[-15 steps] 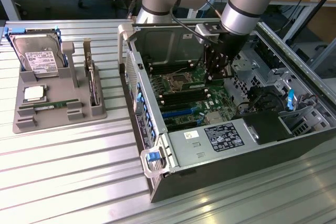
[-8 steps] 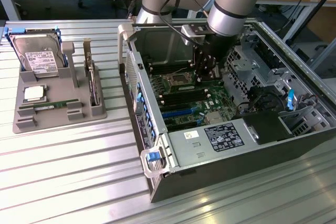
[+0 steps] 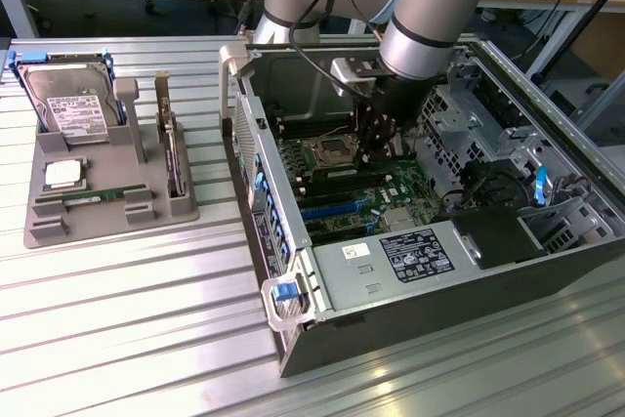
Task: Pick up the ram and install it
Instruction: 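Insert the ram into the slot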
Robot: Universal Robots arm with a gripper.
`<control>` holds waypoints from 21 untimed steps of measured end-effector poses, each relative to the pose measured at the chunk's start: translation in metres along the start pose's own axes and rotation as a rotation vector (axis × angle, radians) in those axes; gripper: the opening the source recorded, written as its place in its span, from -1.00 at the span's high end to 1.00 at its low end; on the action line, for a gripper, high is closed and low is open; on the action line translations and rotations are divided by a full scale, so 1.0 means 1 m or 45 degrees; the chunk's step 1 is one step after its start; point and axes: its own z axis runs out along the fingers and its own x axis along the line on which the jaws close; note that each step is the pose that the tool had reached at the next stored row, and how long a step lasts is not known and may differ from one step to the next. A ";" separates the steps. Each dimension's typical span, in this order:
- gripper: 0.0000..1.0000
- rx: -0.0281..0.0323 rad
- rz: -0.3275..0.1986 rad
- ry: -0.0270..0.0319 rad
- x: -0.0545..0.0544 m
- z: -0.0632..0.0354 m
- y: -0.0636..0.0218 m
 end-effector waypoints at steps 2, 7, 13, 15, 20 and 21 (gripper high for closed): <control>0.76 0.0000 0.000 0.0006 0.000 0.0017 0.0009; 0.76 -0.0001 0.000 0.0014 0.000 0.0065 0.0011; 0.76 0.0001 0.000 0.0010 0.004 0.0092 0.0022; 0.76 0.0000 0.000 0.0012 0.004 0.0108 0.0021; 0.76 0.0000 0.000 0.0014 0.001 0.0118 0.0020; 0.76 0.0001 0.000 0.0011 0.002 0.0120 0.0021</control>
